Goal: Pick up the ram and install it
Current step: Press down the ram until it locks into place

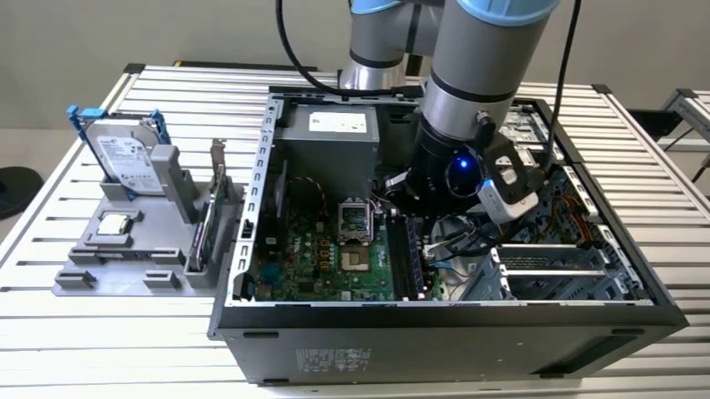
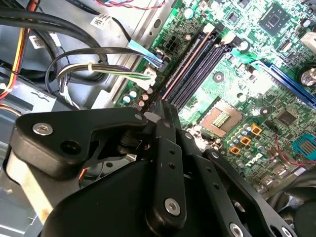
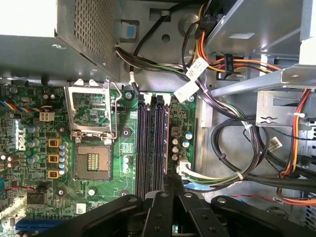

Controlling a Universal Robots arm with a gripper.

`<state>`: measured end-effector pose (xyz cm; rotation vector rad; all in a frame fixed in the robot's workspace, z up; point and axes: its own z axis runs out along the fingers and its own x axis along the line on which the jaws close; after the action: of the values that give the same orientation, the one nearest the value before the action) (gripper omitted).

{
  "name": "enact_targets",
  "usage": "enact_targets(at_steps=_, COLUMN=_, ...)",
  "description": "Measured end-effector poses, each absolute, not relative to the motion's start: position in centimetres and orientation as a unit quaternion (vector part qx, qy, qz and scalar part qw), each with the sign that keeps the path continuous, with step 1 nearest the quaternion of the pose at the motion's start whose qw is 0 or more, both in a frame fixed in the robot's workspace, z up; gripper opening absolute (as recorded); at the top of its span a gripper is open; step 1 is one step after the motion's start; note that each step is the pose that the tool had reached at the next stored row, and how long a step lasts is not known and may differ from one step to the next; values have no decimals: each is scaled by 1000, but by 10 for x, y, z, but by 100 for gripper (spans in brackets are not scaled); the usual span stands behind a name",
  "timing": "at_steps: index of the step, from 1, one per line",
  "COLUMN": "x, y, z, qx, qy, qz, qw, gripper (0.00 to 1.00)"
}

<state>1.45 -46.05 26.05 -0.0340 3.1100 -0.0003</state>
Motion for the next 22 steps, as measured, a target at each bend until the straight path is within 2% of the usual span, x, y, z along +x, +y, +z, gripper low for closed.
enact_targets(at_steps=22, x=14, y=-461, z=260, qx=-11, qy=1000, qz=0, qw=17, gripper=0)
